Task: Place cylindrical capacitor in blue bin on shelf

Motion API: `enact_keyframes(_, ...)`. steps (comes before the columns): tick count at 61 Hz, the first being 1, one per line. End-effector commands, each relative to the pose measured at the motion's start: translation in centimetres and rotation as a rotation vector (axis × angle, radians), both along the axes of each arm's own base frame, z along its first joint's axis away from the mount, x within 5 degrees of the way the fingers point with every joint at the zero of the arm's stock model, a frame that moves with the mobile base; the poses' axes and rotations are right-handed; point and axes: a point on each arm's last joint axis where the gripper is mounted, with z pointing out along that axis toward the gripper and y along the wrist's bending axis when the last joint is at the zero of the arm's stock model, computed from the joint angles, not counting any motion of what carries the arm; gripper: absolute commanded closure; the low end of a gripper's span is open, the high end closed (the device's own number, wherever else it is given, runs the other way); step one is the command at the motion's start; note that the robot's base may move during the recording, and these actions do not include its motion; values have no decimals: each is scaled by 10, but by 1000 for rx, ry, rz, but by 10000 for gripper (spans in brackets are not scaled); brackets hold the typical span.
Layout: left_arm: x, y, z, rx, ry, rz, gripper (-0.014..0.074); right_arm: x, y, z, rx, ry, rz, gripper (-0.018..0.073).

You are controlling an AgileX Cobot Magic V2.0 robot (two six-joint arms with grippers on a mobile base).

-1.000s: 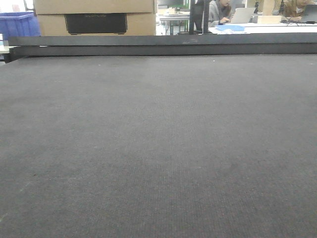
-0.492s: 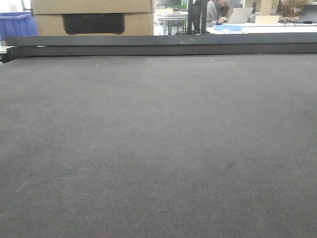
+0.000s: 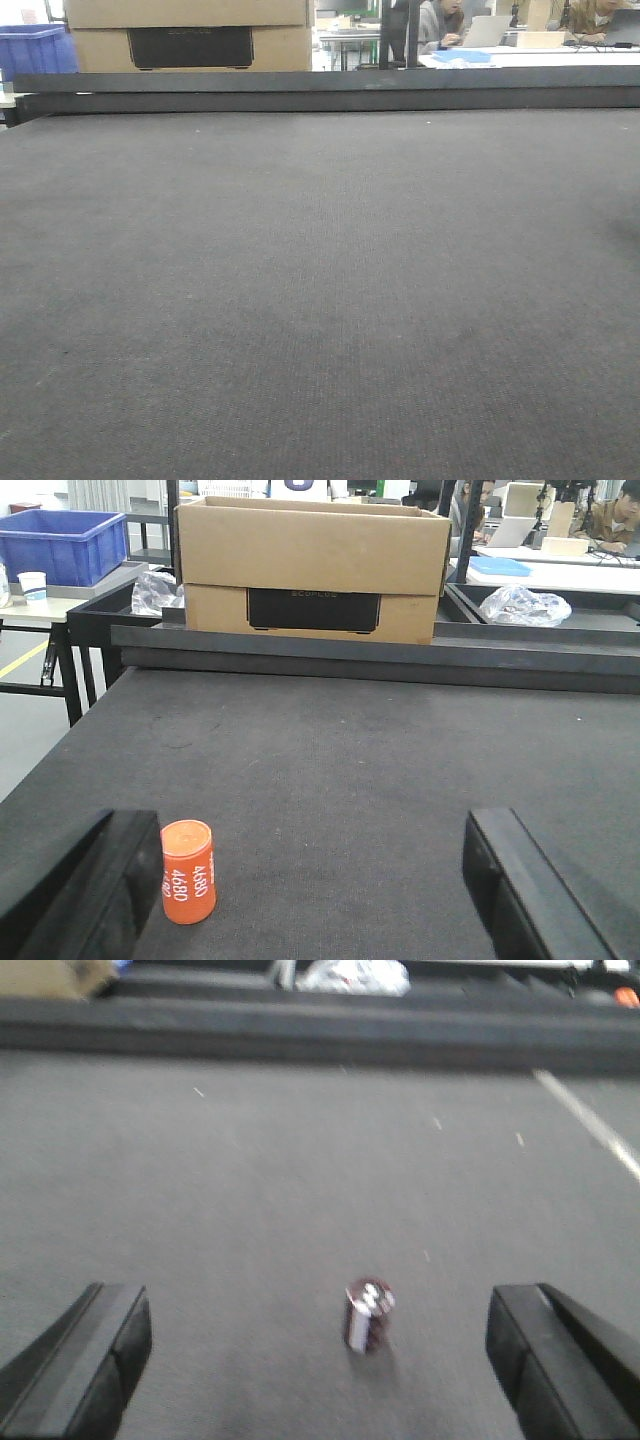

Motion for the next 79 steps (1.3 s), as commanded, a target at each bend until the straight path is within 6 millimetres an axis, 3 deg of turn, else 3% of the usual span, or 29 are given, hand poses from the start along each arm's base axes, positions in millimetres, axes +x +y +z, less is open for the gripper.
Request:
enact_keyframes(1,0,-1,4,-6,-17,-9,84,7,-13,-14,0,-78,-69,-9)
enact_keyframes(28,0,-1,4,-6,-17,-9,84,86,-29,-91,-44,-65,-89,-9)
enact_keyframes(44,0,-1,4,-6,-19,-9,85,128,-42,-114,-42,-47,-108,-9)
enact_keyframes(59,0,-1,4,-6,-19,-9,85,147,-44,-135,-36,-11,-109,-2)
enact_keyframes(66,0,-1,4,-6,-19,-9,85,149,-45,-143,-34,8,-108,113)
enact_keyframes(74,0,-1,4,-6,-19,-9,85,149,-45,-145,-34,11,-108,383)
enact_keyframes(79,0,-1,4,-6,-19,-9,85,149,-45,-143,-37,-7,-109,491)
